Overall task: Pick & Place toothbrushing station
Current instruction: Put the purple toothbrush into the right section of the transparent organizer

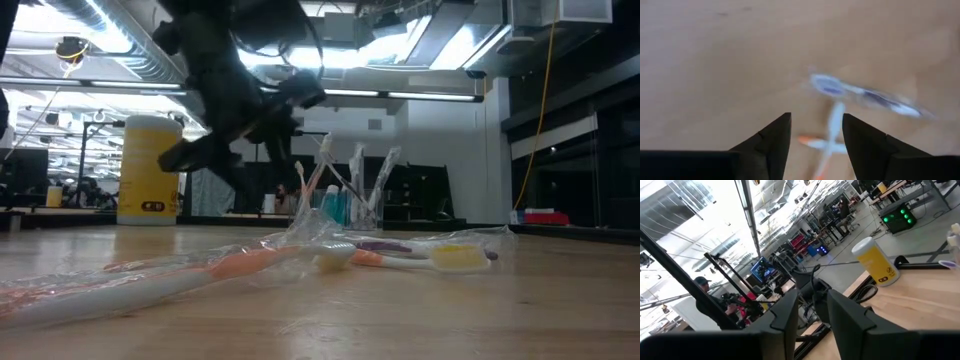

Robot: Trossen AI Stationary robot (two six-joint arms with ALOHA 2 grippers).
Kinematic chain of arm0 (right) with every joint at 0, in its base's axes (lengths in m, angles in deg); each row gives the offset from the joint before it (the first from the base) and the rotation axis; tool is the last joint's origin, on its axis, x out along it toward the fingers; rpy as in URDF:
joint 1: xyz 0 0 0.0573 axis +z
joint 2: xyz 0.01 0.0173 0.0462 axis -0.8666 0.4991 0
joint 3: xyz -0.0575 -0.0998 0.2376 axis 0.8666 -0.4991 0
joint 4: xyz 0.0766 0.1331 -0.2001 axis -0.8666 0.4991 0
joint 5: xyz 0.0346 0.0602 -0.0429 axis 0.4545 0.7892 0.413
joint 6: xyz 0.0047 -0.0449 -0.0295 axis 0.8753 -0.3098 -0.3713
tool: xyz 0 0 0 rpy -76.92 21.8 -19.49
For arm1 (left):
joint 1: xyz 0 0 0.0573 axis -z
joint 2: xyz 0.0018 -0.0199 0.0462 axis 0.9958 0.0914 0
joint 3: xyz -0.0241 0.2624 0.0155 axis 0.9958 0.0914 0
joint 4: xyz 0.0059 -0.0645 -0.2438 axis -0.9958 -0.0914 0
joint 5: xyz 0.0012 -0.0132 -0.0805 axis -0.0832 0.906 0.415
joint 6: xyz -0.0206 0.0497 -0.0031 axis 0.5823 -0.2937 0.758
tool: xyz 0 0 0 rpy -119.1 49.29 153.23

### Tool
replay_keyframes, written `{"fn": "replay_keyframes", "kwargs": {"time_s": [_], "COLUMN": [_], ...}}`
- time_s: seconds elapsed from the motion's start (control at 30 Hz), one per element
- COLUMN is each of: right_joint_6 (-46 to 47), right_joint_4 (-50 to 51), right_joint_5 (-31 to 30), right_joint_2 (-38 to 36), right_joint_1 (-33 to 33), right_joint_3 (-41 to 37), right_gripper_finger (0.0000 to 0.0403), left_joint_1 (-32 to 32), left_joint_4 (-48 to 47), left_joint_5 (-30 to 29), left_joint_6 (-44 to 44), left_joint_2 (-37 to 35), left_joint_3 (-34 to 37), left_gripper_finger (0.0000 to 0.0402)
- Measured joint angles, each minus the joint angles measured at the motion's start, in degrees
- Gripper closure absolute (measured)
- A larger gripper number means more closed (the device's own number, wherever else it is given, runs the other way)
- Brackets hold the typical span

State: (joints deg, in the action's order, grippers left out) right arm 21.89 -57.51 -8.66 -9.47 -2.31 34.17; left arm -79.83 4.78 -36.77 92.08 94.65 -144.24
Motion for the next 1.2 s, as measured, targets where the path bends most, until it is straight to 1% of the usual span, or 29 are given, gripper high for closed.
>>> {"fn": "replay_keyframes", "kwargs": {"time_s": [0.03,0.07,0.2,0.3,0.43,0.53,0.7,0.83,0.93,1.03,1.1,1.2], "right_joint_6": [0.0,-0.01,-0.11,-0.02,-0.01,-0.07,-1.2,-2.78,-3.46,-3.44,-3.28,-3.2], "right_joint_4": [-0.07,-0.11,-0.13,-0.18,-0.33,-0.4,-0.06,-0.11,-0.06,0.47,0.32,1.0], "right_joint_5": [-0.34,-0.67,-1.06,-1.81,-2.39,-2.93,-3.04,-2.99,-2.52,-1.89,-0.95,-1.37], "right_joint_2": [0.0,0.0,0.02,-0.01,0.09,0.13,0.15,0.13,0.13,0.13,0.12,0.13], "right_joint_1": [0.21,0.46,1.42,2.23,3.27,4.1,4.95,5.2,5.36,5.36,5.36,5.17], "right_joint_3": [0.0,0.0,0.0,0.02,0.02,0.02,0.02,0.02,0.02,0.02,0.02,0.02], "right_gripper_finger": [0.0294,0.0294,0.0294,0.0294,0.0294,0.0294,0.0294,0.0294,0.0294,0.0294,0.0294,0.0294], "left_joint_1": [-0.27,-0.67,-2.13,-2.35,-2.48,-2.48,-2.61,-3.07,-2.96,-2.32,-1.94,-1.69], "left_joint_4": [0.53,3.47,9.7,13.75,17.42,18.24,20.26,21.31,24.19,30.02,34.14,37.17], "left_joint_5": [-0.6,-0.6,2.84,4.79,7.94,7.45,4.24,-1.14,-5.65,-11.98,-15.58,-18.09], "left_joint_6": [0.37,0.71,0.09,1.76,2.73,4.24,4.64,2.57,1.73,-0.82,-4.74,-11.85], "left_joint_2": [0.26,1.07,4.84,7.68,10.81,11.36,11.64,11.8,10.98,8.9,7.13,3.92], "left_joint_3": [0.18,0.2,0.54,0.5,0.17,0.21,0.38,0.44,0.52,0.46,0.47,0.44], "left_gripper_finger": [0.0231,0.0232,0.0238,0.0243,0.025,0.0267,0.0328,0.0387,0.0398,0.0399,0.0399,0.0399]}}
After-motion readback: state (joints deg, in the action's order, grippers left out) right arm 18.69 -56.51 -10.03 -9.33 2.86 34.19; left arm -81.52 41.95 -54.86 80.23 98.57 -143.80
